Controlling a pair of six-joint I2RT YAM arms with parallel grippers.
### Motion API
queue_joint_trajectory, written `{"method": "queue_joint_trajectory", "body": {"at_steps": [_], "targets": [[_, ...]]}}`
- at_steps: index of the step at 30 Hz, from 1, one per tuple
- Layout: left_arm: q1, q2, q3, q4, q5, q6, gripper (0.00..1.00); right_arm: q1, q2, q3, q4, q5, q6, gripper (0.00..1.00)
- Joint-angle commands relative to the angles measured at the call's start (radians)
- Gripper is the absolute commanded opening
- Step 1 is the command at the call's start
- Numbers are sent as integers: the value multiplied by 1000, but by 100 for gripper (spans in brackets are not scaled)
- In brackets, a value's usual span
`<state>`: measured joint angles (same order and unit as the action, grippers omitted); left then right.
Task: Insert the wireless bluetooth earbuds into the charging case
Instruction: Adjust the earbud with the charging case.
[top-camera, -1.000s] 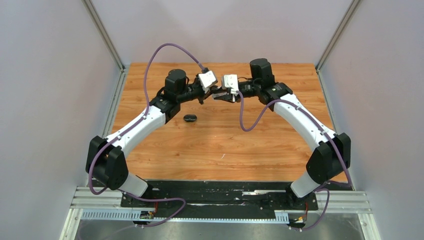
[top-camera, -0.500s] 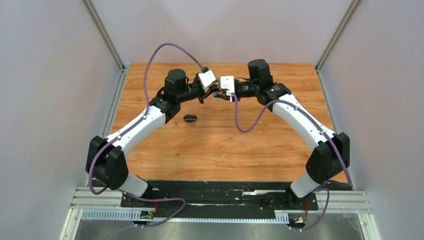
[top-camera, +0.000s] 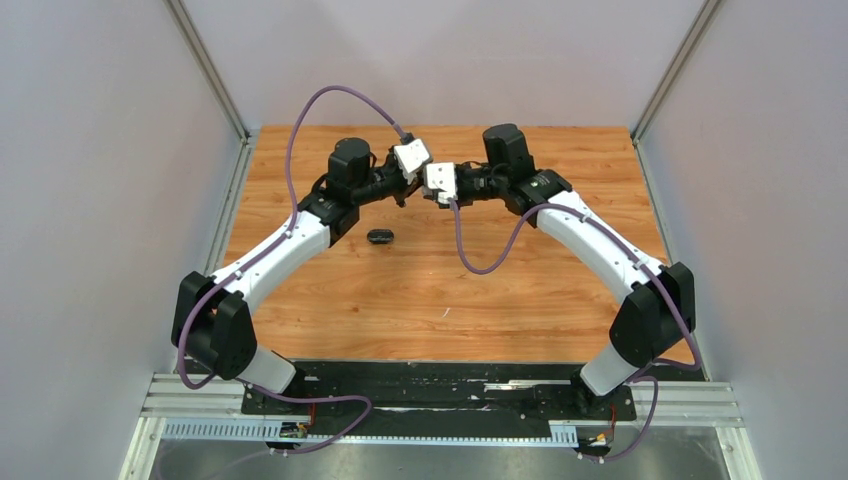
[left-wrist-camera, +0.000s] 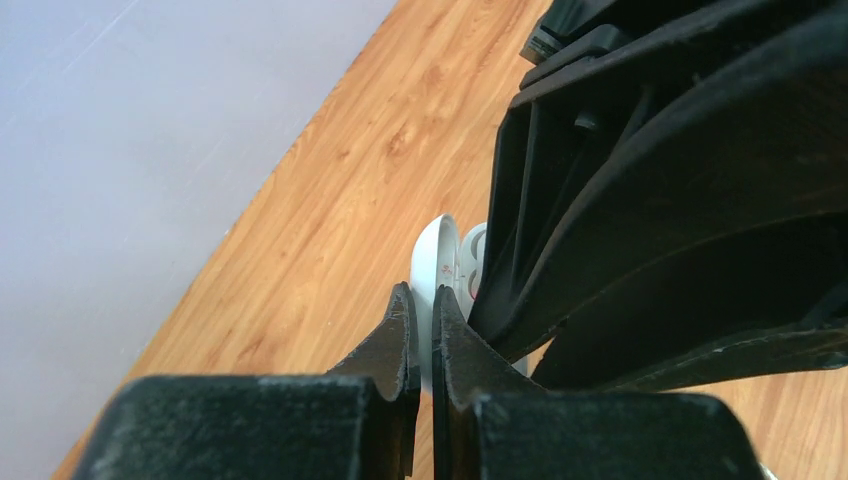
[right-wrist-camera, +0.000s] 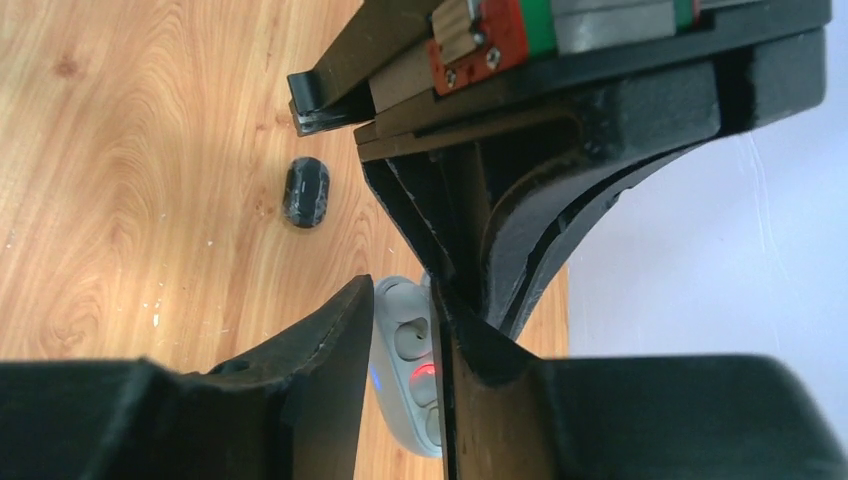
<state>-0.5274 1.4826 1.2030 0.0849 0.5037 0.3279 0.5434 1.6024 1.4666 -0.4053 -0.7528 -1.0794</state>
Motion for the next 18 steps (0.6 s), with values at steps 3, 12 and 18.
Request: {"method": "queue_joint_trajectory", "body": {"at_steps": [3,12,18], "targets": [[-12,-47,7,65,63,-32,0,9,30,3,-4,108,-37,19],[-12,-45,2,47,39,-18,0,4,-4,20,24,112,33,0],[-12,-38,-2,45,18,-18,0,-18,-83,-3,104,29,133,0]]}}
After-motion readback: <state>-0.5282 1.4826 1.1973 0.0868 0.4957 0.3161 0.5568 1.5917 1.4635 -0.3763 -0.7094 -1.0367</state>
